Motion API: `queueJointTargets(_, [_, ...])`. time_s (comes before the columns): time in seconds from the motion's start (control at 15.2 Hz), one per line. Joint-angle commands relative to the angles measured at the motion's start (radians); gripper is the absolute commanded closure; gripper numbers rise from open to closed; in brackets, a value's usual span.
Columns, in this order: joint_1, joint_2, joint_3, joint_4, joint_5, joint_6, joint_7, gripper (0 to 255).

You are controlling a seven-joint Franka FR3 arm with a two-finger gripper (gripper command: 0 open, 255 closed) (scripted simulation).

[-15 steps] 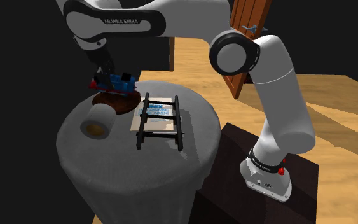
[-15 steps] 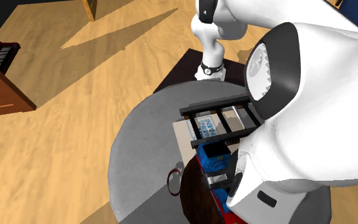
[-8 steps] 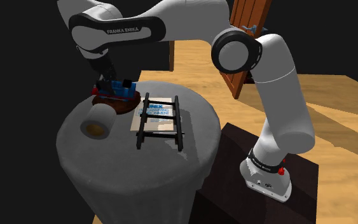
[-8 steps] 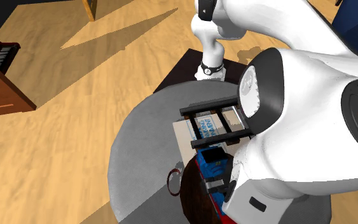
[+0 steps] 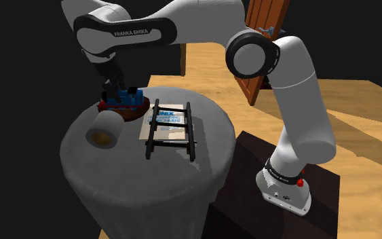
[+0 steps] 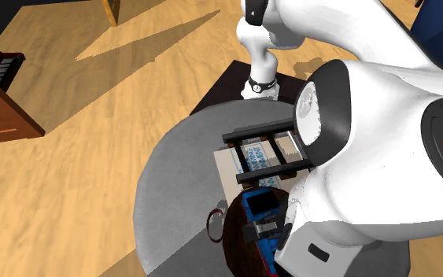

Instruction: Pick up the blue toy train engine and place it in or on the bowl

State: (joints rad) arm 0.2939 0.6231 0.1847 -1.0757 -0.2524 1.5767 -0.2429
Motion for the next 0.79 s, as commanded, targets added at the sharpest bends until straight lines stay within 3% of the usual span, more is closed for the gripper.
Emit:
queueJointTargets(0.0, [0.000,0.000,0.000,0.000,0.000,0.000,0.000,0])
queueJointTargets(0.13, [0.000,0.000,0.000,0.001,0.000,0.000,0.000,0])
queueJointTargets(0.4, [0.043,0.095,-0.007,0.288,-0.011,-0.190,-0.022,0])
queueJointTargets(0.73, [0.043,0.096,-0.007,0.289,-0.011,-0.191,-0.023,0])
